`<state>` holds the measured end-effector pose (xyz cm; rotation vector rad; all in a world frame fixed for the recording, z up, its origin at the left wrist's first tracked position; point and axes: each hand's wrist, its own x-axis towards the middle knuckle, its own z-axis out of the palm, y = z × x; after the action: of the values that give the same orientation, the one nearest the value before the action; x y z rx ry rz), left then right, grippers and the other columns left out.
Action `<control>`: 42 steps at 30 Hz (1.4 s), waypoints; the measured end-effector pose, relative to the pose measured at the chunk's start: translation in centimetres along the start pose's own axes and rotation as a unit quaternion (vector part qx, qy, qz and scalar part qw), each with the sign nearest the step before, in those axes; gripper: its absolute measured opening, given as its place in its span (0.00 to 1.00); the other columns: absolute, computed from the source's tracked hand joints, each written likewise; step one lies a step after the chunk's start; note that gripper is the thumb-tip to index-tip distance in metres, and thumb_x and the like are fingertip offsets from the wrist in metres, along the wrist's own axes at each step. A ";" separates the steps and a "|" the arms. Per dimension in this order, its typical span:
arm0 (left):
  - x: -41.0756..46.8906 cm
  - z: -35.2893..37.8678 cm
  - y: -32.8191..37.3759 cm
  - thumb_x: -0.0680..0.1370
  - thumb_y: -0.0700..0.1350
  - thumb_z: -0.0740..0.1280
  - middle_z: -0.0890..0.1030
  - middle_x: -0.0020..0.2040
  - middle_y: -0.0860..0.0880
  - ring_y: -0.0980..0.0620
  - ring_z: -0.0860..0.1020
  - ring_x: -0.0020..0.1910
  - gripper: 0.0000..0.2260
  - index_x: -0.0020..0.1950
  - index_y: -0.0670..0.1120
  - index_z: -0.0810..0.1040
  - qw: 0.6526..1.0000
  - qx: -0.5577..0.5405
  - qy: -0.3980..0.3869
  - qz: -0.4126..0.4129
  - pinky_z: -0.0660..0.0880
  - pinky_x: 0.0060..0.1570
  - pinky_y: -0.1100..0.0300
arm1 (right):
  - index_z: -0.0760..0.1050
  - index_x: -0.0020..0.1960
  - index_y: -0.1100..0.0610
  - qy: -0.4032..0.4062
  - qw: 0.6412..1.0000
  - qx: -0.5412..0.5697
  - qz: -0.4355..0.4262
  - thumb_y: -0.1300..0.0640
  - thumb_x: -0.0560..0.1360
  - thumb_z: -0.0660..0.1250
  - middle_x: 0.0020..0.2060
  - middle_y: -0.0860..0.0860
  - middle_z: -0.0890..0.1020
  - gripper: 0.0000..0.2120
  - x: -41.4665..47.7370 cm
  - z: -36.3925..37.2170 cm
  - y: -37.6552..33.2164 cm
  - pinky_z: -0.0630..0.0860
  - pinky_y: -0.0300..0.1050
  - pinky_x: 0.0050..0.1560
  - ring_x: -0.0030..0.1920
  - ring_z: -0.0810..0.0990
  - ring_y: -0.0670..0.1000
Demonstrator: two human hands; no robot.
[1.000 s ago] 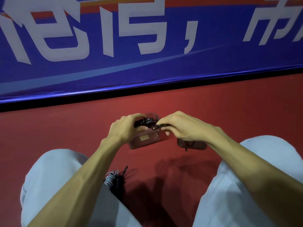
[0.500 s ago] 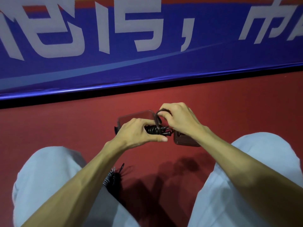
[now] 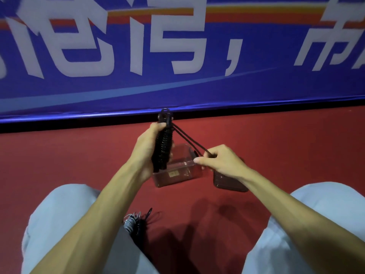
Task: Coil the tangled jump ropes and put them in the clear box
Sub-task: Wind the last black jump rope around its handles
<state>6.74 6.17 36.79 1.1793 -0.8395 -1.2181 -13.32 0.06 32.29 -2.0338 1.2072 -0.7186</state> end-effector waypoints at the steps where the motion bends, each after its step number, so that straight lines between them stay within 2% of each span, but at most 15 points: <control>1: 0.3 -0.4 0.2 0.77 0.53 0.62 0.75 0.33 0.46 0.49 0.71 0.26 0.10 0.44 0.47 0.75 0.999 -0.027 0.016 -0.007 0.69 0.26 0.62 | 0.77 0.32 0.57 -0.005 1.000 0.020 -0.014 0.47 0.73 0.72 0.24 0.44 0.73 0.16 0.1 0.2 0.1 0.64 0.40 0.33 0.27 0.68 0.41; 5: 1.2 -0.9 -0.1 0.76 0.52 0.64 0.74 0.31 0.46 0.50 0.69 0.25 0.09 0.43 0.47 0.76 0.991 -0.054 0.126 0.004 0.66 0.26 0.61 | 0.78 0.39 0.55 -0.008 0.995 0.095 -0.039 0.43 0.79 0.59 0.26 0.45 0.73 0.19 0.3 1.3 -0.4 0.67 0.38 0.35 0.28 0.70 0.41; 8: 1.5 -1.0 -0.3 0.75 0.51 0.65 0.74 0.30 0.46 0.49 0.68 0.23 0.09 0.40 0.47 0.75 0.982 -0.079 0.173 0.011 0.66 0.26 0.60 | 0.79 0.44 0.54 0.002 0.989 0.148 0.001 0.44 0.81 0.53 0.29 0.47 0.70 0.21 0.1 1.4 -1.1 0.65 0.31 0.28 0.27 0.68 0.39; 10: 1.7 -1.2 -0.2 0.75 0.51 0.66 0.74 0.29 0.46 0.49 0.68 0.23 0.09 0.39 0.47 0.75 0.979 -0.094 0.182 0.010 0.66 0.28 0.59 | 0.79 0.48 0.56 -0.014 0.983 0.181 0.010 0.53 0.83 0.56 0.31 0.48 0.71 0.15 0.1 1.3 -1.0 0.61 0.32 0.24 0.26 0.66 0.40; 14: 1.9 -1.1 -0.4 0.73 0.50 0.66 0.73 0.29 0.45 0.50 0.66 0.23 0.08 0.37 0.47 0.74 0.971 -0.106 0.213 0.021 0.64 0.27 0.60 | 0.80 0.48 0.59 0.000 0.950 0.305 0.063 0.61 0.78 0.65 0.33 0.52 0.79 0.05 -0.1 1.1 -0.8 0.70 0.36 0.23 0.27 0.73 0.46; 18: 1.9 -0.8 -0.7 0.74 0.49 0.67 0.71 0.28 0.45 0.50 0.64 0.22 0.10 0.35 0.48 0.73 0.957 -0.136 0.252 0.040 0.62 0.26 0.60 | 0.80 0.49 0.63 0.019 0.903 0.398 0.163 0.59 0.74 0.70 0.33 0.52 0.82 0.08 -0.1 0.4 -0.5 0.76 0.39 0.28 0.28 0.78 0.47; 21: 2.3 -1.9 -0.3 0.74 0.50 0.67 0.72 0.28 0.45 0.50 0.66 0.20 0.11 0.36 0.46 0.72 0.939 -0.173 0.295 0.035 0.64 0.24 0.61 | 0.79 0.48 0.64 0.083 0.864 0.433 0.244 0.65 0.73 0.71 0.32 0.54 0.84 0.05 0.0 -0.4 0.6 0.82 0.46 0.34 0.33 0.83 0.50; 24: 2.2 -2.2 -0.3 0.75 0.49 0.67 0.72 0.29 0.44 0.49 0.67 0.23 0.10 0.36 0.47 0.74 0.957 -0.113 0.266 0.035 0.64 0.26 0.60 | 0.78 0.45 0.64 0.127 0.853 0.433 0.262 0.65 0.75 0.69 0.33 0.56 0.82 0.02 0.1 -1.0 1.3 0.83 0.50 0.36 0.32 0.82 0.54; 26: 1.8 -1.7 -0.5 0.76 0.48 0.67 0.73 0.31 0.43 0.49 0.68 0.24 0.09 0.38 0.47 0.75 0.972 -0.049 0.225 0.045 0.64 0.27 0.60 | 0.78 0.45 0.64 0.128 0.872 0.376 0.286 0.61 0.78 0.67 0.34 0.56 0.81 0.06 0.3 -0.8 1.4 0.82 0.47 0.34 0.31 0.79 0.52; 28: 1.1 -1.2 -0.4 0.77 0.48 0.67 0.74 0.31 0.43 0.50 0.69 0.24 0.09 0.37 0.47 0.77 0.985 0.010 0.170 0.039 0.65 0.26 0.61 | 0.78 0.48 0.60 0.109 0.918 0.246 0.290 0.57 0.80 0.63 0.35 0.53 0.82 0.08 0.3 -0.6 1.5 0.80 0.44 0.36 0.35 0.80 0.51; 31: 0.5 -0.7 -0.4 0.77 0.47 0.67 0.75 0.28 0.48 0.51 0.70 0.24 0.12 0.33 0.49 0.80 0.990 0.084 0.101 0.040 0.66 0.27 0.61 | 0.79 0.50 0.56 0.120 0.968 -0.011 0.221 0.55 0.81 0.59 0.44 0.51 0.82 0.11 0.7 -0.1 1.9 0.74 0.48 0.52 0.49 0.79 0.54; 32: 0.3 -0.5 -0.5 0.77 0.47 0.67 0.75 0.27 0.49 0.52 0.70 0.24 0.13 0.33 0.49 0.80 0.990 0.105 0.082 0.043 0.66 0.27 0.61 | 0.79 0.52 0.56 0.138 0.973 -0.028 0.183 0.55 0.81 0.57 0.48 0.52 0.83 0.12 0.9 0.2 1.7 0.73 0.48 0.55 0.52 0.79 0.54; 36: -0.3 0.6 -0.5 0.78 0.47 0.67 0.75 0.29 0.50 0.54 0.70 0.25 0.16 0.30 0.52 0.80 0.987 0.152 0.010 0.050 0.67 0.26 0.63 | 0.78 0.58 0.56 0.102 0.978 0.163 0.084 0.49 0.83 0.52 0.53 0.51 0.83 0.18 1.6 2.1 -0.3 0.69 0.45 0.66 0.59 0.78 0.49; 39: -0.5 0.8 -0.5 0.78 0.47 0.66 0.75 0.31 0.49 0.53 0.71 0.25 0.17 0.29 0.52 0.80 0.987 0.153 -0.006 0.046 0.68 0.24 0.64 | 0.77 0.59 0.54 0.012 0.964 0.249 0.098 0.42 0.82 0.49 0.54 0.48 0.83 0.24 1.6 3.7 -1.6 0.67 0.44 0.66 0.60 0.78 0.46; 42: -0.4 0.6 -0.3 0.78 0.49 0.67 0.76 0.32 0.48 0.51 0.72 0.26 0.14 0.33 0.51 0.82 0.989 0.143 -0.006 0.039 0.69 0.25 0.62 | 0.79 0.58 0.56 -0.087 0.938 0.320 0.103 0.40 0.81 0.53 0.54 0.51 0.84 0.24 1.2 4.5 -2.1 0.73 0.45 0.61 0.56 0.81 0.49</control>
<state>6.04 6.47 36.69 1.3564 -1.0863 -1.0655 -8.45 0.89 31.21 -1.3769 0.9091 -0.6964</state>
